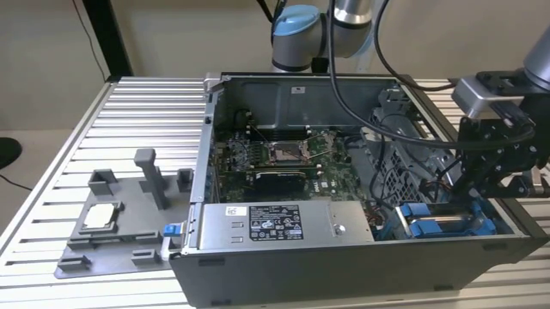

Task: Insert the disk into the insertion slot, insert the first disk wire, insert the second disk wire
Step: 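Insert the first disk wire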

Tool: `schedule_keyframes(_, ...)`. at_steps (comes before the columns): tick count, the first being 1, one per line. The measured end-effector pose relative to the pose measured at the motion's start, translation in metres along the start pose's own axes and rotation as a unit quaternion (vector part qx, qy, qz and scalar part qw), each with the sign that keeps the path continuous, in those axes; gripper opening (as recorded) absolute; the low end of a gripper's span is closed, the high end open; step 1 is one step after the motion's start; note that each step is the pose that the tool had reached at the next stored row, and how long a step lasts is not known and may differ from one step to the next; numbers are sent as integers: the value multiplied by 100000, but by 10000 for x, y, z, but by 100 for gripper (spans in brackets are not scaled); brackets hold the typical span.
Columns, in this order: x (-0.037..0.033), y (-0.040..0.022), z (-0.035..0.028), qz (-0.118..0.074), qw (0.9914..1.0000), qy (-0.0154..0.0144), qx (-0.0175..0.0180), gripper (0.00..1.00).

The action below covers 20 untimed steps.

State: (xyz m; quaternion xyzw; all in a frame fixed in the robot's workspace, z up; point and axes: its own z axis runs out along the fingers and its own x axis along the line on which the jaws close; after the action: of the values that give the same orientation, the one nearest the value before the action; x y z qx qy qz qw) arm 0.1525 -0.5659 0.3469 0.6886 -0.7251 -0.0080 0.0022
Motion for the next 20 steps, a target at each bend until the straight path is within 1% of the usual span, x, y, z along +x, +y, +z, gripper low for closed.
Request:
schedule_keyframes(8, -1, -11, 33, -588, 99998, -23, -6, 0)
schedule_keyframes(16, 0, -12, 54, -785, 99997, -240, -58, 0)
schedule_keyframes(20, -1, -11, 57, -771, 99997, -257, -58, 0)
